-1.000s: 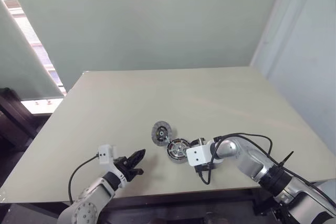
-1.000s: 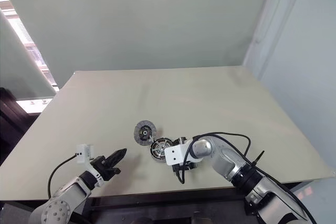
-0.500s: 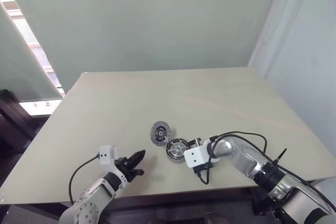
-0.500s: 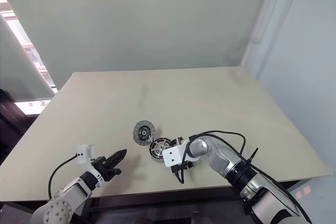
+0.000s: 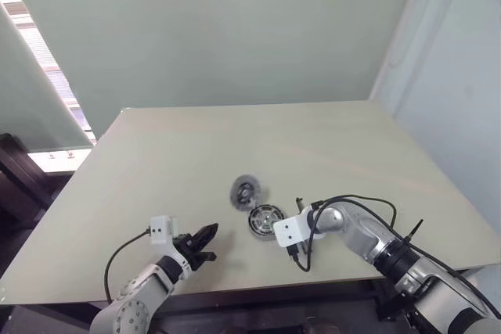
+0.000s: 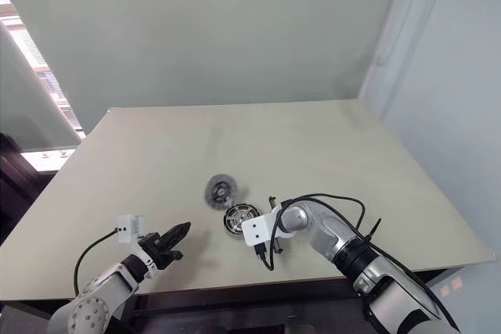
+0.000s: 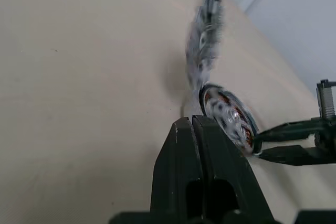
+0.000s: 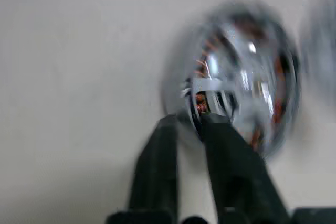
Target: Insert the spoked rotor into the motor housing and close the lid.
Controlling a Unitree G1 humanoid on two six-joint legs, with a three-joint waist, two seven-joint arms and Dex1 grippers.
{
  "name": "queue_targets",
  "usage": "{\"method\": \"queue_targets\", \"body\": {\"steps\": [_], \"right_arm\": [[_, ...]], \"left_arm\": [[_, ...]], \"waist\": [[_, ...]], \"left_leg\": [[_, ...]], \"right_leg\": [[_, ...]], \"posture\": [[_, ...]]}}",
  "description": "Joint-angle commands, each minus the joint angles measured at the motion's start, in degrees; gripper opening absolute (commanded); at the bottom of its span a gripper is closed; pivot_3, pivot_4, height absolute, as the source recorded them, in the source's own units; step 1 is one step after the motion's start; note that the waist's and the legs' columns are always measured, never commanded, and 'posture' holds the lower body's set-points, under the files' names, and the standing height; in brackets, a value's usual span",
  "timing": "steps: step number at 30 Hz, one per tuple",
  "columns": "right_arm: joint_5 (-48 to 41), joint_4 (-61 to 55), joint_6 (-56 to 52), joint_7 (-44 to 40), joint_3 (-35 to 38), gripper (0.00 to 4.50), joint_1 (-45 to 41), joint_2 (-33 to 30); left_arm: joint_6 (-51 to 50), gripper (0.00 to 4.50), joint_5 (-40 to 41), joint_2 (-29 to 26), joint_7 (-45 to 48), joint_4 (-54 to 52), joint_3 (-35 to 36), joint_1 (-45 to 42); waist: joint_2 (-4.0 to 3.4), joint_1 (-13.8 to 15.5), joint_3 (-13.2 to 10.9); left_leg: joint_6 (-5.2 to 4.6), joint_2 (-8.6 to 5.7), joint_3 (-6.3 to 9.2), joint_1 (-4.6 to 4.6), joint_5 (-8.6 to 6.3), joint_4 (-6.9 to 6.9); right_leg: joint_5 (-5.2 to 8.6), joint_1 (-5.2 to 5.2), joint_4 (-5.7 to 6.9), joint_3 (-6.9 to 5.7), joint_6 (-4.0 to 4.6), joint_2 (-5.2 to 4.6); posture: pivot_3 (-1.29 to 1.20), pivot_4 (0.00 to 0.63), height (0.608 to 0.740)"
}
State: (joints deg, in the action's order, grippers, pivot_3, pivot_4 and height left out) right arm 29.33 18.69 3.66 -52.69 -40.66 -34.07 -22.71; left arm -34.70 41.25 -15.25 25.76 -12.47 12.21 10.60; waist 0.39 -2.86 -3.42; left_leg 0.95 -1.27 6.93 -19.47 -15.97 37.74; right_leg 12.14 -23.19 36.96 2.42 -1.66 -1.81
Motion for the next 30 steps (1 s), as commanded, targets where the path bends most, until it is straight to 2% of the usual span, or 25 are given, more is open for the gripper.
{"method": "queue_targets", "body": {"steps": [1,7,12,16,23,26,30], "right_arm": [[1.0,1.0,0.9,0.8,0.6,0.15,-1.4,0.3],[1.1,2.0,2.4,0.9,0.8,0.12,-2.5,0.8],[-0.9,-2.3,0.1,-2.5,1.6,0.12,-2.0,1.4],[-4.0,-8.7,-6.8,-7.9,2.4,0.12,-0.2,2.3],[-8.0,-22.5,-27.5,-16.6,2.8,0.10,3.1,4.7],[-8.2,-26.0,-35.5,-16.7,2.4,0.10,3.6,6.2],[-7.9,-26.4,-43.3,-12.7,2.7,0.02,3.4,9.7]], "left_arm": [[1.0,0.00,-0.2,0.0,0.4,-0.7,0.3,-0.9],[1.2,0.00,-0.3,0.2,0.0,-0.6,0.5,-1.0],[1.6,0.00,-0.6,0.3,0.0,-0.5,0.6,-0.6],[1.8,0.00,-0.7,0.2,-0.1,-0.4,0.8,-0.4],[2.0,0.00,-0.9,0.1,-0.1,-0.1,1.3,-0.3],[2.0,0.00,-1.0,0.2,0.0,-0.1,1.2,-0.3],[2.0,0.00,-1.2,0.4,0.0,0.1,1.0,-0.5]], "waist": [[0.00,0.0,0.0],[0.00,0.0,0.0],[-0.01,0.0,0.0],[0.00,0.0,0.0],[-0.02,0.0,0.0],[-0.03,0.0,0.0],[-0.03,0.0,0.0]], "left_leg": [[0.00,0.00,0.00,0.00,0.00,0.00],[0.00,0.01,-0.03,0.00,0.01,0.08],[0.02,0.03,-0.01,0.00,0.02,0.05],[0.02,0.01,0.02,-0.06,0.01,-0.03],[0.02,-0.04,0.07,-0.13,-0.01,-0.25],[0.03,-0.03,0.07,-0.13,0.00,-0.27],[0.05,-0.01,0.08,-0.11,0.01,-0.24]], "right_leg": [[-0.01,0.00,0.00,0.00,0.02,0.00],[-0.02,0.02,0.00,0.00,0.03,0.00],[-0.03,-0.01,0.02,-0.01,0.04,0.03],[-0.03,-0.07,0.01,-0.01,0.04,0.02],[-0.06,-0.16,-0.11,-0.04,-0.02,-0.04],[-0.06,-0.19,-0.11,-0.05,-0.02,-0.04],[-0.06,-0.19,-0.07,-0.08,-0.01,-0.03]], "posture": [[0.00,0.000,0.740],[0.00,0.000,0.740],[0.00,0.000,0.740],[0.00,0.000,0.740],[0.00,0.000,0.740],[0.00,0.000,0.740],[0.00,0.000,0.740]]}}
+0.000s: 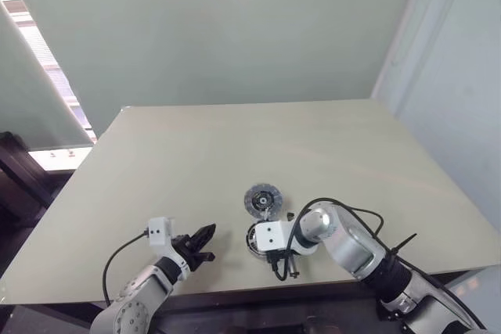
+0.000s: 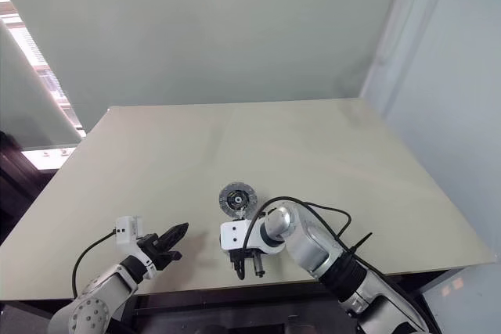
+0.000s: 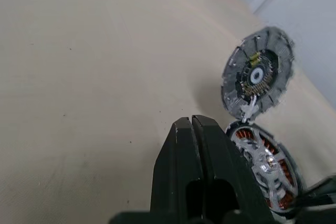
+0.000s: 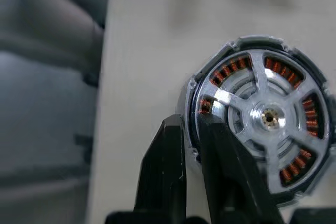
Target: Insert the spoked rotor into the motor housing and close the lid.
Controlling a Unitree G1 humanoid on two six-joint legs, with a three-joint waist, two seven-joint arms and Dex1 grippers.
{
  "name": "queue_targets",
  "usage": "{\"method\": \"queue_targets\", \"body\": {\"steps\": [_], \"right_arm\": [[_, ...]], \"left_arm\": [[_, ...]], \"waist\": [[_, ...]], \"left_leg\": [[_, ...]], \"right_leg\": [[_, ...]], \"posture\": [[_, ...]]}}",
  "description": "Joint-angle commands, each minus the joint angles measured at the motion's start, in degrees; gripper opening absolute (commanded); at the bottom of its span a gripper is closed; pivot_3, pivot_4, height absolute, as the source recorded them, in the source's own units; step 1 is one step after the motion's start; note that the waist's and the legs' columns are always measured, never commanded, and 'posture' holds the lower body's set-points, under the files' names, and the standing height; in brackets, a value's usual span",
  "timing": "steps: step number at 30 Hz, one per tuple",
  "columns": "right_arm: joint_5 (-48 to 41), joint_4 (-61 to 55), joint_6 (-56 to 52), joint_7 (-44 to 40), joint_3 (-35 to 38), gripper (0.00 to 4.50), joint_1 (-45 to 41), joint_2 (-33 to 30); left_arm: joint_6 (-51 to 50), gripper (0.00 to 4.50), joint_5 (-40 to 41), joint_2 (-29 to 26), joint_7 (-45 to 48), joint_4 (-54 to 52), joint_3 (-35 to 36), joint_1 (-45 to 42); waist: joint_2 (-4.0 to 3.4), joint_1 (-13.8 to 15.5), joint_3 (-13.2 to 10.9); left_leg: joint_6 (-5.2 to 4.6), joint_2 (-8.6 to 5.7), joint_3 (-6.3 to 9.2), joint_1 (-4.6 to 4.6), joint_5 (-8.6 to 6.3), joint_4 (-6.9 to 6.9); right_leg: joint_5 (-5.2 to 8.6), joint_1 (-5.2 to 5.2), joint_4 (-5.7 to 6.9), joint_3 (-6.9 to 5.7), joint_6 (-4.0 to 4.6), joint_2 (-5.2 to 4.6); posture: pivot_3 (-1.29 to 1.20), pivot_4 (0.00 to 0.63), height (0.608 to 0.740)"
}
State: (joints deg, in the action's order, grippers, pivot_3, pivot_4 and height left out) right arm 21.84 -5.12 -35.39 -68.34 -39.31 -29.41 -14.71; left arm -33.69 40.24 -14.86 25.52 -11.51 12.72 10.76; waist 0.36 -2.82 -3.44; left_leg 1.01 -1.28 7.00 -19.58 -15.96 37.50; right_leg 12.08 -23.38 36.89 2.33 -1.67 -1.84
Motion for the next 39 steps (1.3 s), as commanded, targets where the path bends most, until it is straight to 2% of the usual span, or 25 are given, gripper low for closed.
{"method": "queue_targets", "body": {"steps": [1,9,14,17,20,29,34,39], "right_arm": [[-0.9,-2.2,-5.1,4.0,1.5,0.02,-1.2,2.7],[-4.2,-0.5,-7.0,9.5,0.9,0.02,-0.6,5.3],[-4.6,-1.8,-4.2,11.4,0.6,0.02,-1.5,3.5],[-4.4,-3.7,-3.4,9.0,-0.8,0.02,-3.2,0.1],[-5.0,-6.9,-4.1,5.0,-2.5,0.56,-4.4,-3.9],[-3.4,-8.5,2.3,1.5,-5.5,3.69,-6.6,-11.3],[-2.3,-8.1,4.9,-1.5,-8.4,3.69,-7.4,-13.6],[-1.2,-5.1,8.2,-0.5,-9.3,3.69,-7.0,-12.9]], "left_arm": [[1.0,0.00,-0.2,0.1,0.2,-0.8,0.4,-0.7],[1.4,0.00,-0.4,0.5,0.3,-0.7,0.1,-0.5],[1.5,0.00,-0.4,0.3,0.3,-1.1,0.2,0.2],[1.5,0.00,-0.5,0.2,0.4,-1.3,0.0,0.4],[1.5,0.00,-0.6,0.1,0.4,-1.2,-0.1,0.3],[1.3,0.00,-0.9,0.0,0.6,0.0,-0.8,-1.2],[1.3,0.00,-1.4,0.1,0.8,0.6,-1.0,-2.0],[1.4,0.00,-1.6,0.3,0.9,0.6,-1.2,-1.8]], "waist": [[0.00,0.0,0.0],[-0.01,0.0,0.0],[-0.01,0.0,0.0],[-0.03,0.0,0.0],[-0.02,0.0,0.0],[-0.02,0.0,0.0],[0.00,0.0,0.0],[0.00,0.0,0.0]], "left_leg": [[0.01,0.00,0.00,0.01,0.01,0.00],[0.02,-0.05,0.02,-0.01,0.00,-0.01],[0.02,-0.03,0.01,-0.01,0.00,-0.04],[0.02,-0.04,0.00,-0.01,0.00,-0.02],[0.02,-0.04,0.02,-0.01,0.00,-0.01],[0.02,-0.03,0.00,-0.01,0.01,-0.05],[0.02,-0.03,0.01,-0.01,0.01,-0.06],[0.02,-0.03,0.00,-0.01,0.01,-0.09]], "right_leg": [[0.02,0.01,0.00,-0.01,0.03,0.00],[0.02,0.00,-0.02,-0.01,0.03,-0.04],[0.02,-0.02,-0.02,-0.01,0.03,-0.03],[0.02,-0.01,-0.03,-0.01,0.03,-0.04],[0.02,0.02,-0.04,-0.03,0.03,-0.04],[0.03,0.00,-0.06,-0.04,0.03,-0.04],[0.02,0.01,-0.08,-0.04,0.03,-0.04],[0.02,0.00,-0.08,-0.03,0.02,-0.04]], "posture": [[0.00,0.000,0.740],[0.00,0.000,0.740],[0.00,0.000,0.740],[0.00,0.000,0.740],[0.00,0.000,0.740],[0.00,0.000,0.740],[0.00,0.000,0.740],[0.00,0.000,0.740]]}}
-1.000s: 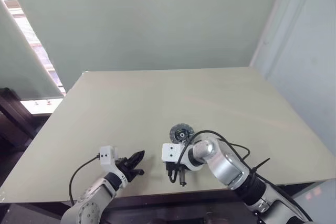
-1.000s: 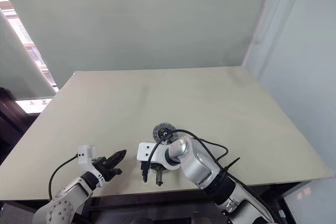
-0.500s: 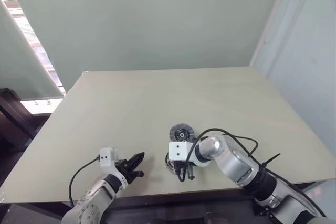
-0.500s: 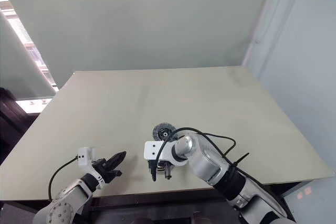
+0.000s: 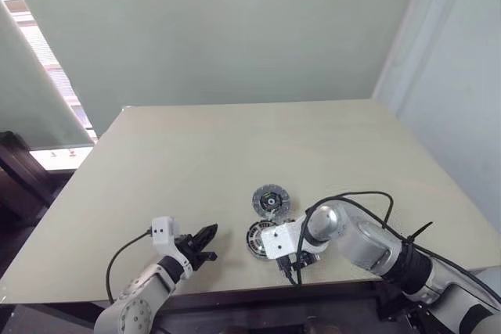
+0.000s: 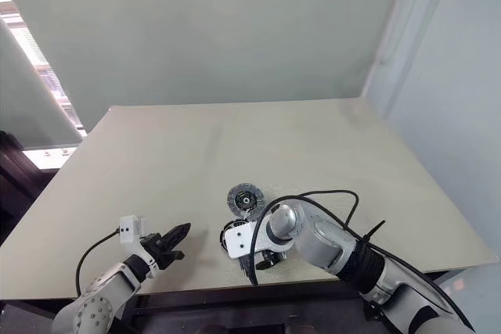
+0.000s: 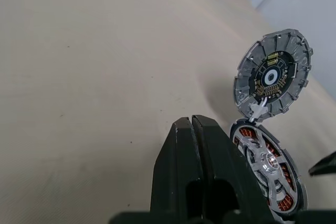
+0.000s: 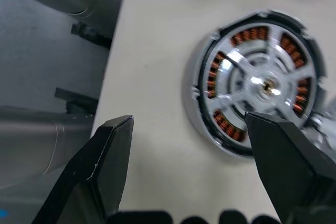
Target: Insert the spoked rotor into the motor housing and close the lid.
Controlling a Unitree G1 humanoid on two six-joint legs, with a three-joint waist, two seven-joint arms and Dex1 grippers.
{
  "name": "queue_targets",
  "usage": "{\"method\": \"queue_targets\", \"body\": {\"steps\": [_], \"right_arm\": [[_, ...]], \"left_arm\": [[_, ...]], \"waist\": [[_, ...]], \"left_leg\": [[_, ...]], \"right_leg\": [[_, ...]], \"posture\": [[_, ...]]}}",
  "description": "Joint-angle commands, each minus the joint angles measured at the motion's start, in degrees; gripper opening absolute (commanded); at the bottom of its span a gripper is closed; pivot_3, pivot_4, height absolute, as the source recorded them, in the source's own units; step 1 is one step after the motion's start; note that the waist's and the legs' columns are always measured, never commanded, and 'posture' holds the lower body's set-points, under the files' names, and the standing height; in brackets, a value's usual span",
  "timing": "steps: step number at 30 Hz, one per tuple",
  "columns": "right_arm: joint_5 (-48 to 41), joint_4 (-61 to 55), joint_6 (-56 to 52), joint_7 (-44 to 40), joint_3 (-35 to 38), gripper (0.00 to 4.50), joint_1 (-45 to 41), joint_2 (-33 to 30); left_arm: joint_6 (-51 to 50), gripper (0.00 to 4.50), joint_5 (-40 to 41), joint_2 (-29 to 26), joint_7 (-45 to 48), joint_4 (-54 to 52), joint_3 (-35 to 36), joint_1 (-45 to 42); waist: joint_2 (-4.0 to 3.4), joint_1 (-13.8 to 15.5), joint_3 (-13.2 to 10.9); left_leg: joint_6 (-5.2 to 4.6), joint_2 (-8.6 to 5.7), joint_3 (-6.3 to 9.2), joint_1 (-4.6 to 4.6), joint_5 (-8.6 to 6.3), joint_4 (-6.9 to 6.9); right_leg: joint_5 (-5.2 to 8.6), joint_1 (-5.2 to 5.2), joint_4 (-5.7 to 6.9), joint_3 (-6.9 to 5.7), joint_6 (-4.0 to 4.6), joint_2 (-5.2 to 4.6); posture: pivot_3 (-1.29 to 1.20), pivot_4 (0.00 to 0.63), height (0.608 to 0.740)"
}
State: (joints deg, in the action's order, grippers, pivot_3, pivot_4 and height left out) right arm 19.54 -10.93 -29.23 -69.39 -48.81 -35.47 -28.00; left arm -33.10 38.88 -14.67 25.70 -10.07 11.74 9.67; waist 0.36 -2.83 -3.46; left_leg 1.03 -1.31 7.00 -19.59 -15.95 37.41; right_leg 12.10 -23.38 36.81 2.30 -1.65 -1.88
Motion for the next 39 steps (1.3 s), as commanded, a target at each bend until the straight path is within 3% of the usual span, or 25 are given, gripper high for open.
{"method": "queue_targets", "body": {"steps": [1,19,22,31,39], "right_arm": [[1.3,1.2,2.5,0.7,0.1,3.69,-0.9,0.5],[4.6,10.2,4.9,2.3,0.4,3.69,-0.4,3.3],[5.0,10.1,4.2,2.2,0.5,3.13,-0.5,3.4],[6.9,8.2,0.8,1.4,0.1,0.15,-0.3,4.8],[6.7,7.5,-0.7,1.5,0.5,0.10,0.1,5.3]], "left_arm": [[0.8,0.00,-0.3,0.1,0.7,-0.9,-0.2,-0.6],[0.8,0.00,-0.5,0.0,0.9,-1.6,-0.3,0.2],[0.8,0.00,-0.6,0.0,1.0,-1.5,-0.4,0.1],[0.9,0.00,-0.9,0.2,1.3,-1.5,-0.6,0.2],[1.0,0.00,-1.0,0.3,1.5,-1.2,-0.9,0.2]], "waist": [[0.00,0.0,0.0],[0.00,0.0,0.0],[0.00,0.0,0.0],[-0.01,0.0,0.0],[-0.01,0.0,0.0]], "left_leg": [[0.00,0.00,0.00,0.00,0.00,0.01],[0.00,0.01,0.00,0.05,0.01,0.03],[0.00,0.01,0.01,0.06,0.01,0.04],[0.00,0.01,0.02,0.06,0.01,0.04],[0.00,0.00,0.02,0.06,0.01,0.07]], "right_leg": [[0.00,0.01,0.00,0.00,0.00,0.00],[-0.01,0.06,0.01,-0.01,-0.01,0.00],[0.00,0.08,0.02,-0.01,0.01,0.00],[-0.01,0.09,0.02,-0.02,-0.01,0.00],[0.00,0.08,0.03,-0.02,0.01,0.00]], "posture": [[0.00,0.000,0.740],[0.00,0.000,0.740],[0.00,0.000,0.740],[0.00,0.000,0.740],[0.00,0.000,0.740]]}}
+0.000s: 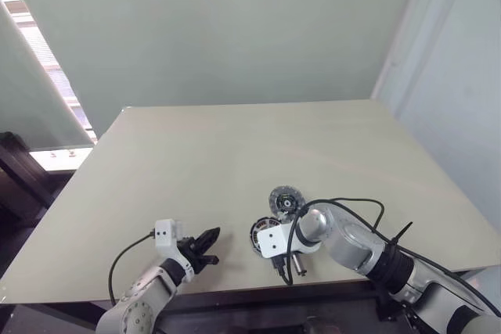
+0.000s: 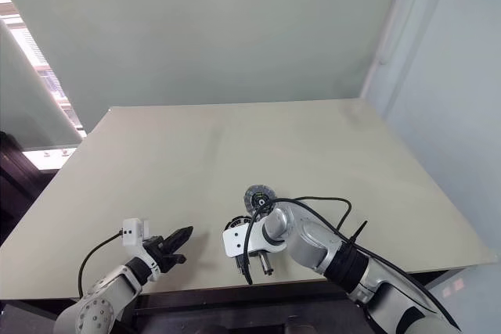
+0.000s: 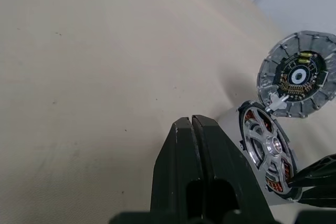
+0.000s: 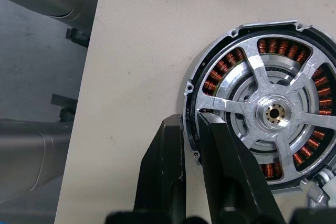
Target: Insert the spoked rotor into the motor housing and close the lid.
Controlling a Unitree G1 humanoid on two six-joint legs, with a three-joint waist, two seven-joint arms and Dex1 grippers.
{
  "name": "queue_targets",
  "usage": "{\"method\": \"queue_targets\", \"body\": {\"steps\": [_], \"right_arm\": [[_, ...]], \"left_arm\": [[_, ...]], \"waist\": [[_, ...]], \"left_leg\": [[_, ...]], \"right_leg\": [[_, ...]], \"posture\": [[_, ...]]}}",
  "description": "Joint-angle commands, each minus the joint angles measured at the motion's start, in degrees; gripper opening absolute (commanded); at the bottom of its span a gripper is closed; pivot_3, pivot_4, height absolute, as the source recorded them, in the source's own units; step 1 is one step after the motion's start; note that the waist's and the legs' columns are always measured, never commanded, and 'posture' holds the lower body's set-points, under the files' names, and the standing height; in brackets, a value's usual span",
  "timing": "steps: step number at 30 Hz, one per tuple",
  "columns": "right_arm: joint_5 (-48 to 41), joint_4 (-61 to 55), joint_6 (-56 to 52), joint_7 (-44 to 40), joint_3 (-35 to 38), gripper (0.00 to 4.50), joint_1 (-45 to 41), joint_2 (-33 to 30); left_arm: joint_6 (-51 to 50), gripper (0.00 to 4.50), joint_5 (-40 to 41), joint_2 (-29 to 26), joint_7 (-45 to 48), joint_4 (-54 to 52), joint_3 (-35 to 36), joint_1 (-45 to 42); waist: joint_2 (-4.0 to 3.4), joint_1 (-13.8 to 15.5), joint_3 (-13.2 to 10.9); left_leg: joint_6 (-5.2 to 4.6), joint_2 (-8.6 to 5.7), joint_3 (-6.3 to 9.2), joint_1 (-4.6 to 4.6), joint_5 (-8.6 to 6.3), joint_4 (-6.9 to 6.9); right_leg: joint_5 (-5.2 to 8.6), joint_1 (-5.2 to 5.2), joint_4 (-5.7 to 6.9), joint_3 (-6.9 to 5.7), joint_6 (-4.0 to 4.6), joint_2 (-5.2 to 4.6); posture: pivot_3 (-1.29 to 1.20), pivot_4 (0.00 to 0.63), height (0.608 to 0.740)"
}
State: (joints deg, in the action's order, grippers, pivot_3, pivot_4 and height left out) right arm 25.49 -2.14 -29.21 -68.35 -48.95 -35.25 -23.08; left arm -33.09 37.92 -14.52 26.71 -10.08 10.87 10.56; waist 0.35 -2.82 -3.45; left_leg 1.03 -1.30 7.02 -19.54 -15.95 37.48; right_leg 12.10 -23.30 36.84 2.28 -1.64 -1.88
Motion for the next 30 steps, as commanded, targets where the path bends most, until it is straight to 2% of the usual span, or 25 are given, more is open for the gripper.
{"method": "queue_targets", "body": {"steps": [1,11,20,25,30], "right_arm": [[0.6,-1.4,-1.2,0.7,0.9,0.10,0.0,0.7],[-1.6,-3.0,-15.2,3.9,4.7,0.10,0.5,7.9],[-7.6,0.7,-28.9,8.2,8.5,0.10,0.6,17.4],[-10.7,2.2,-32.5,10.8,9.3,0.10,0.0,20.0],[-13.3,2.7,-31.3,12.2,8.4,0.10,-0.5,19.8]], "left_arm": [[1.0,0.00,-0.1,0.2,0.5,-1.1,0.0,-0.7],[1.2,0.00,-0.5,0.3,0.7,-0.3,-0.4,-1.2],[1.6,0.00,-1.1,0.9,1.1,0.2,-0.5,-1.0],[1.9,0.00,-1.3,1.1,1.2,0.3,-0.4,-1.1],[2.3,0.00,-1.5,1.4,1.3,0.6,-0.6,-1.2]], "waist": [[0.00,0.0,0.0],[0.01,-0.1,0.0],[0.02,-1.0,0.0],[0.01,-1.9,0.0],[0.01,-2.2,0.0]], "left_leg": [[0.00,0.00,0.01,0.00,0.00,-0.01],[0.04,0.08,-0.01,0.03,0.02,-0.01],[0.15,0.30,-0.06,0.15,0.08,-0.03],[0.22,0.34,-0.04,0.14,0.12,-0.08],[0.22,0.34,-0.05,0.14,0.12,-0.20]], "right_leg": [[0.00,0.00,0.00,0.00,0.00,0.00],[0.00,-0.06,0.08,-0.02,0.01,0.05],[0.00,-0.10,0.19,-0.13,0.03,0.19],[-0.03,-0.17,0.23,-0.15,0.07,0.22],[-0.03,-0.21,0.22,-0.15,0.07,0.20]], "posture": [[0.00,0.000,0.740],[0.00,0.000,0.740],[0.00,0.000,0.740],[0.00,0.000,0.740],[0.00,0.000,0.740]]}}
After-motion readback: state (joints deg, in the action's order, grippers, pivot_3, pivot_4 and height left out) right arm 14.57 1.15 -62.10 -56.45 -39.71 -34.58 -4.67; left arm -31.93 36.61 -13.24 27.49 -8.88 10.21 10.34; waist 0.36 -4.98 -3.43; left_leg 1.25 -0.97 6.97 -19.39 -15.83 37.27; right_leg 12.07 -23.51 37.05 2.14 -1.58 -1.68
